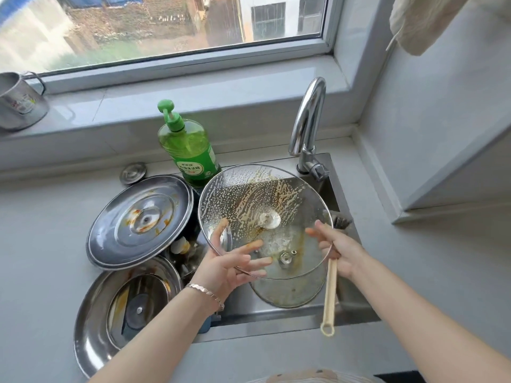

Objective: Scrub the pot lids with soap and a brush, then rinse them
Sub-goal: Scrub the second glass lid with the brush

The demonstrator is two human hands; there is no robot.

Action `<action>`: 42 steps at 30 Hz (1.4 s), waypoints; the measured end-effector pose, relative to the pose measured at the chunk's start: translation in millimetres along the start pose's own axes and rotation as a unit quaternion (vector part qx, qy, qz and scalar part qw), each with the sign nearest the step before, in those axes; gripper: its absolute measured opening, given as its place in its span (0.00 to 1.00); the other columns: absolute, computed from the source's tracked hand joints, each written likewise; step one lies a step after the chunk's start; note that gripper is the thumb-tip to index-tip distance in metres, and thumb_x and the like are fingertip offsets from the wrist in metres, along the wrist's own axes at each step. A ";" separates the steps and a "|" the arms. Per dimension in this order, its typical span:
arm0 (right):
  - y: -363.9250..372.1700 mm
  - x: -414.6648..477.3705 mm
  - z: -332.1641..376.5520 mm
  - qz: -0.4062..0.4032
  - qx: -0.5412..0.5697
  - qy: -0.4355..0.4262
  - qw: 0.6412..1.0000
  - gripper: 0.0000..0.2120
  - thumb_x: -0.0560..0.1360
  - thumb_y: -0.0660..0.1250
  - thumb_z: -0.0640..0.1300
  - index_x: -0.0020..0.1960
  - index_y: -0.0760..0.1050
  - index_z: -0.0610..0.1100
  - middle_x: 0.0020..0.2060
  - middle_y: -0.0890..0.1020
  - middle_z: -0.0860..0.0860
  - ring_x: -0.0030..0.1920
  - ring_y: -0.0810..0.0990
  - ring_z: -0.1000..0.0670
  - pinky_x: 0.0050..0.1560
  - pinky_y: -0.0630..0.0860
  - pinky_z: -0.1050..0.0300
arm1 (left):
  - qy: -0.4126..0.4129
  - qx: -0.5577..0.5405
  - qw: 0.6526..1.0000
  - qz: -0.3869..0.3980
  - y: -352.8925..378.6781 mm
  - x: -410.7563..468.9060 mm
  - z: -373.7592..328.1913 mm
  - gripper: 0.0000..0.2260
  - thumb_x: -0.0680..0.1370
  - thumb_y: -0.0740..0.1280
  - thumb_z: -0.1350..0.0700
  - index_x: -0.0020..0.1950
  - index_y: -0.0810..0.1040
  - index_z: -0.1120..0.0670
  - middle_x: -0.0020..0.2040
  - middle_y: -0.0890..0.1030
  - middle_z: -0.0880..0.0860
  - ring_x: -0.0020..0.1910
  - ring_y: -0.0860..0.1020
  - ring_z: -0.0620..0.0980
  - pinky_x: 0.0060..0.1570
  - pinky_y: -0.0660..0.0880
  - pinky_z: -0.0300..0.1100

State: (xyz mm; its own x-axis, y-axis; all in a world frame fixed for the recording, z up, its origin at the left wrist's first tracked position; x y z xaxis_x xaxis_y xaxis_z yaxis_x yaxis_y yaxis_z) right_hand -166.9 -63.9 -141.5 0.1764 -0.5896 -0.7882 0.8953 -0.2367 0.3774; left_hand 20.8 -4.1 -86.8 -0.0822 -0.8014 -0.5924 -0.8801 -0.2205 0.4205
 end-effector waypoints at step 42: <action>101.6 -82.7 38.7 0.007 -0.500 -0.393 0.771 0.24 0.72 0.70 0.51 0.67 0.70 0.56 0.22 0.70 0.59 0.26 0.67 0.57 0.33 0.68 0.64 | -0.015 0.139 0.987 0.083 29.4 -19.2 -13.2 0.32 0.64 0.62 0.75 0.63 0.69 0.48 0.58 0.77 0.64 0.42 0.83 0.58 0.32 0.81 0.51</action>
State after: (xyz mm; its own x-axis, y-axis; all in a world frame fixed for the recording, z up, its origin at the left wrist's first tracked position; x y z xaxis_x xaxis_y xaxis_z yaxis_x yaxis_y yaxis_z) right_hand -106.4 -69.1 -19.2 0.2378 -0.9662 -0.0999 0.8325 0.2557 -0.4915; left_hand 2.7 -2.5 -54.0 -0.2464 -0.7955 -0.5537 -0.9474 0.0773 0.3105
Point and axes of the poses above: each hand's wrist, its own x-axis towards the middle knuckle, its own y-axis out of the palm, z = x × y, the point moved 10 cm from there along x, towards the middle knuckle
